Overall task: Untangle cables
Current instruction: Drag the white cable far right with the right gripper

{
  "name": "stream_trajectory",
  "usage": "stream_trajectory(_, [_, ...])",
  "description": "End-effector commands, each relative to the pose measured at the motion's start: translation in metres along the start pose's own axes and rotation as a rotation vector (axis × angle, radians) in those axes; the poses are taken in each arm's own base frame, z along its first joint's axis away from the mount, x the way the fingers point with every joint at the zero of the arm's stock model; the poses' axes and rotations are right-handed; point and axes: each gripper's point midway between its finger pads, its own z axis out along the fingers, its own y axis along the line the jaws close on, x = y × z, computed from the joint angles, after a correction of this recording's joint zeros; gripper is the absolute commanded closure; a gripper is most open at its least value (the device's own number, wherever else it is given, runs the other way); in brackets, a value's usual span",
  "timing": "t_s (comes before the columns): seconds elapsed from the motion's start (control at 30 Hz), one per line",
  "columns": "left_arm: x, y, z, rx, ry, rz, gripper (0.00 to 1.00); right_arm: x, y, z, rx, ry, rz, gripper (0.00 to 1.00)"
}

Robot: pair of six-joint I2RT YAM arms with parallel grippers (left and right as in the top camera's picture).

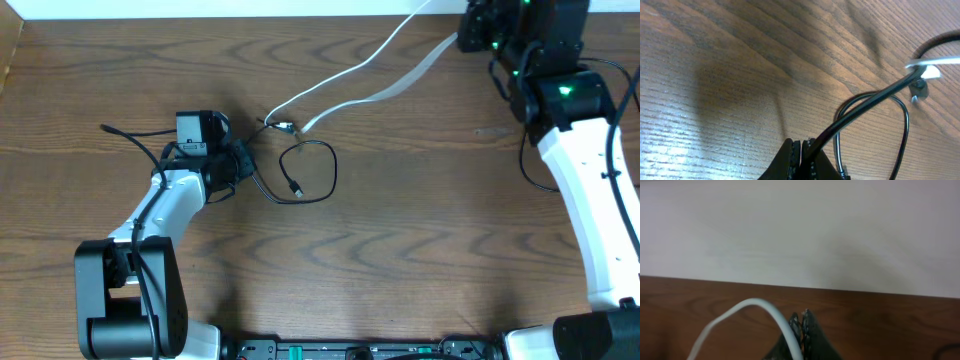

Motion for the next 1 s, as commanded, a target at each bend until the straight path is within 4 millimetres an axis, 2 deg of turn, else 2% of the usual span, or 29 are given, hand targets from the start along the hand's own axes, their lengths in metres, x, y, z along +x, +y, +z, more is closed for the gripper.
stream_trajectory(0.0, [-0.003,0.004,-0.003,-0.016,-0.010,-0.020,0.92,-0.013,-0.031,-0.016,0.146,-0.037,-0.005,0.99])
stream_trajectory(0.1, [-0.002,0.004,-0.003,-0.017,-0.008,-0.021,0.92,-0.011,-0.063,-0.024,0.332,-0.045,0.037,0.99])
stream_trajectory(0.13, [-0.002,0.004,-0.003,-0.016,-0.008,-0.021,0.92,-0.011,-0.068,-0.025,0.361,-0.049,0.046,0.99])
stream_trajectory(0.3, [-0.003,0.004,-0.003,-0.017,-0.009,-0.020,0.92,-0.012,-0.068,-0.025,0.363,-0.048,0.035,0.99])
stream_trajectory(0.37, [-0.003,0.007,-0.003,-0.032,-0.014,-0.021,0.92,-0.015,-0.076,-0.028,0.398,-0.061,0.037,0.99])
stream_trajectory(0.5, [-0.005,0.022,-0.004,-0.114,-0.035,-0.070,0.92,-0.031,-0.104,-0.044,0.485,-0.135,0.106,0.99])
stream_trajectory(0.63, [-0.005,0.022,-0.004,-0.118,-0.038,-0.075,0.92,-0.052,-0.111,-0.060,0.433,-0.211,0.161,0.99])
stream_trajectory(0.73, [-0.005,0.022,-0.004,-0.117,-0.039,-0.093,0.92,-0.062,-0.099,-0.064,0.329,-0.229,0.159,0.99])
stream_trajectory(0.87, [-0.005,0.022,-0.004,-0.117,-0.039,-0.093,0.92,-0.061,-0.080,-0.059,0.221,-0.209,0.118,0.99])
stream_trajectory(0.93, [-0.005,0.022,-0.004,-0.117,-0.038,-0.093,0.92,-0.058,-0.056,-0.055,0.085,-0.182,0.078,0.99])
stream_trajectory(0.97, [-0.005,0.022,-0.004,-0.117,-0.038,-0.093,0.92,-0.058,-0.028,-0.054,-0.076,-0.171,0.034,0.99])
